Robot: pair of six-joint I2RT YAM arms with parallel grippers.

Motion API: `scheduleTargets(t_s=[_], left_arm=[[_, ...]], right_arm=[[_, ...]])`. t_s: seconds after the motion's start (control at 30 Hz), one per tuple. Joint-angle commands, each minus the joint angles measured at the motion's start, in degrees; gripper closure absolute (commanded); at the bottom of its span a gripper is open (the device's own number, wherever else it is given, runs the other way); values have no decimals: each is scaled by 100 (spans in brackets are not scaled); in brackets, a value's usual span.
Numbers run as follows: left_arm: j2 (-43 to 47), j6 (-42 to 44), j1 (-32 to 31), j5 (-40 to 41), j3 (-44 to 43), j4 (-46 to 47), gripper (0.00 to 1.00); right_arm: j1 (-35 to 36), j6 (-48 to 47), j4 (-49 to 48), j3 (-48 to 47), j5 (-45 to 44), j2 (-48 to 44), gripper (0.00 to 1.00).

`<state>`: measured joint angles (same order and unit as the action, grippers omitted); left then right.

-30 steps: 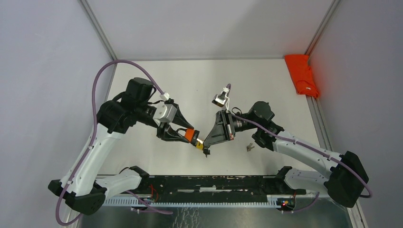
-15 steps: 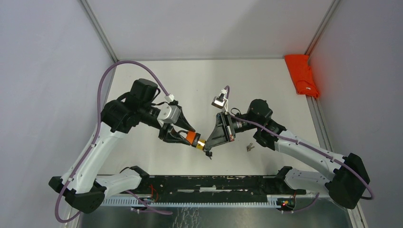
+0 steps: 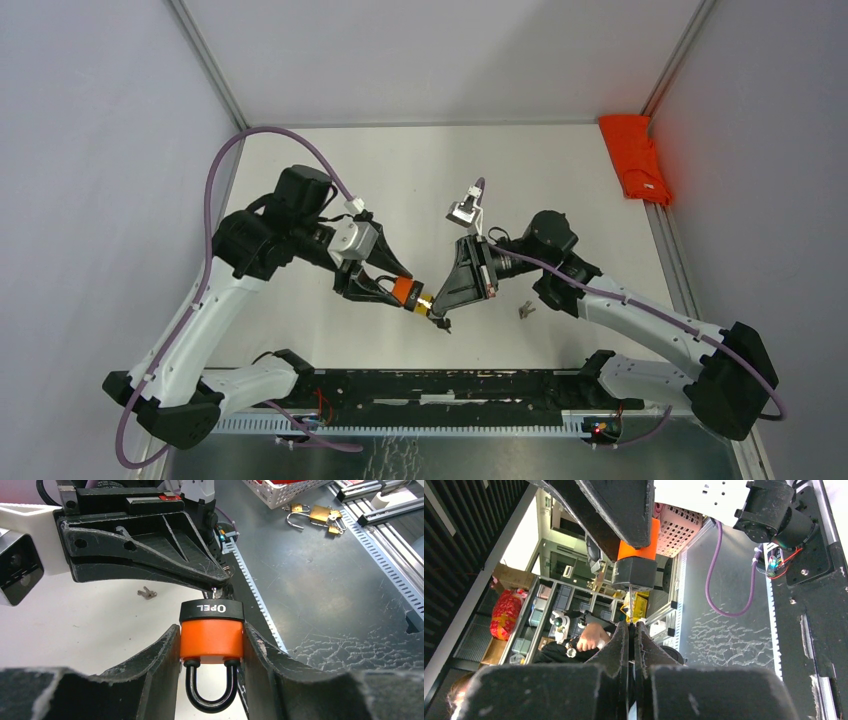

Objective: Unlock with the key

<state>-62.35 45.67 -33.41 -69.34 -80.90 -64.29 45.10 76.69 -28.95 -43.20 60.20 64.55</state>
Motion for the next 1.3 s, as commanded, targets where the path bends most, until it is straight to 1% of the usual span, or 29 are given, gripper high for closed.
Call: scheduleTargets(t_s=[0.0, 0.27, 0.43, 0.53, 0.63, 0.83, 1.27], left_arm=[[-44, -89, -238, -917, -76, 26, 98], [-171, 55, -372, -1221, -86, -31, 98], [-264, 58, -425, -1228, -143, -31, 98], [-270, 56, -436, -1139, -145, -46, 98], [-235, 65, -434, -968, -173, -123, 98], [-172, 4, -430, -830, -240, -134, 98], [-174, -76, -434, -783, -381, -133, 98]], right_arm=[[-171, 154, -875, -48, -775, 100, 100], [-197, 39, -786, -158, -729, 195, 100], [-195, 31, -757, -121, -746, 178, 100], [-236, -167, -426, -58, -905, 23, 100], [-289, -442, 102, -66, -1052, -163, 100], [-320, -731, 681, -124, -1230, -390, 100], [-367, -923, 1079, -13, -1322, -608, 100]])
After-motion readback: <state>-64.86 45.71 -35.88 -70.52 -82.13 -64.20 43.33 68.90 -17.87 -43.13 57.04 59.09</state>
